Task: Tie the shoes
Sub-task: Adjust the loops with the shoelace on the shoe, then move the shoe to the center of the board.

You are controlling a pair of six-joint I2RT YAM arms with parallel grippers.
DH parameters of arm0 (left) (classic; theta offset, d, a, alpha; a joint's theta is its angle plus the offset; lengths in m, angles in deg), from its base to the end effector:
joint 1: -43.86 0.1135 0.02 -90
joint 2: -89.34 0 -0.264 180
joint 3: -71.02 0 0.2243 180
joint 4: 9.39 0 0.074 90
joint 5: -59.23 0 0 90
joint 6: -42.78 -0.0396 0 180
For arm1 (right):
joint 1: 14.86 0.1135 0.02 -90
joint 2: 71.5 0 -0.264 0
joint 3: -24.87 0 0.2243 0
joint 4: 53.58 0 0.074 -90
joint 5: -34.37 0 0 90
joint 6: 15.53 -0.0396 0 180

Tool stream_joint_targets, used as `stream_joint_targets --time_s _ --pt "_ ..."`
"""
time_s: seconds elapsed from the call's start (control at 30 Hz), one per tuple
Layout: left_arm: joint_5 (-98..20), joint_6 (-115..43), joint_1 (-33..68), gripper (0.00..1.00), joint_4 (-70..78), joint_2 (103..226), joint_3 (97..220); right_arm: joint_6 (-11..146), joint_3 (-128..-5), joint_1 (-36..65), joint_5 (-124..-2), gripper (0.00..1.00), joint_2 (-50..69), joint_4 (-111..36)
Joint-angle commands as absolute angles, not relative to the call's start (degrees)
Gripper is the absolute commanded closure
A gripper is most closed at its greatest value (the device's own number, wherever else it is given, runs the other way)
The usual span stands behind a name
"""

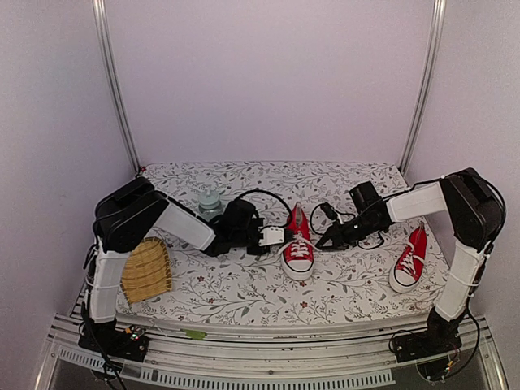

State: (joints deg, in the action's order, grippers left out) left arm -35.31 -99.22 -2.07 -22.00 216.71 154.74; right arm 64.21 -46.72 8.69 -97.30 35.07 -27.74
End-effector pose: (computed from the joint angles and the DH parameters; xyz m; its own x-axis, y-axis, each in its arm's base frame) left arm 0.3036 -0.3181 0.1100 0.3808 0.7361 -0.5597 0.7526 0.1049 0.6500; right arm 0.2916 0.1558 0.1475 -0.8937 -0.2444 -0.3764 -0.4435 0.6085 0.6580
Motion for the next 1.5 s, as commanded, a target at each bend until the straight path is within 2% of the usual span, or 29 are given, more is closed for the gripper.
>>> stream_joint_targets --time_s 0.0,0.07,0.13,0.27,0.4,0.57,0.8,1.0,1.03,1.1,1.2,1.27,1.47 --pt "-36.97 -99.31 -2.09 1.00 -20.63 213.24 153.23 66.26 -48.38 8.21 -96.76 0.80 34.71 -25.60" --pt "-35.11 -99.16 -2.69 0.70 -20.60 212.29 153.27 66.67 -49.42 8.18 -96.72 0.68 32.96 -25.30" --pt "-32.94 -99.52 -3.16 0.53 -20.62 210.88 152.54 67.24 -51.06 8.18 -95.96 0.58 31.22 -24.33" --pt "-29.59 -99.96 -3.18 0.33 -20.54 206.63 148.89 70.05 -55.32 8.08 -92.68 0.52 29.14 -18.72" --pt "-27.02 -100.63 -2.89 0.25 -16.01 202.72 145.37 71.81 -59.37 8.11 -86.13 0.47 29.35 -14.41" --pt "-25.06 -94.11 -1.58 0.21 -15.01 195.89 142.26 66.88 -67.09 9.84 -75.53 0.44 33.20 -17.00" --pt "-22.54 -76.78 -0.27 0.20 -8.83 188.59 144.45 59.90 -74.50 16.41 -65.92 0.33 42.91 -21.98" --pt "-24.53 -74.04 -0.26 0.20 -4.40 181.31 140.48 56.29 -79.66 19.42 -56.79 0.29 49.69 -21.53" --pt "-24.49 -74.42 -0.20 0.20 -4.41 180.09 139.47 56.28 -80.25 19.87 -55.44 0.30 50.79 -21.31" --pt "-24.37 -74.63 -0.29 0.20 -4.15 178.22 138.55 55.99 -81.59 20.06 -54.52 0.40 52.80 -20.55" --pt "-24.47 -73.00 -0.27 0.20 -1.64 176.83 139.18 54.44 -81.99 20.34 -53.91 0.81 53.35 -21.02" --pt "-24.78 -71.99 -0.33 0.20 0.98 175.89 139.57 53.26 -81.79 20.55 -52.57 0.97 52.58 -22.34" --pt "-23.45 -72.72 -0.04 0.20 7.98 172.74 140.49 50.09 -87.42 20.57 -47.55 0.99 53.61 -29.99"
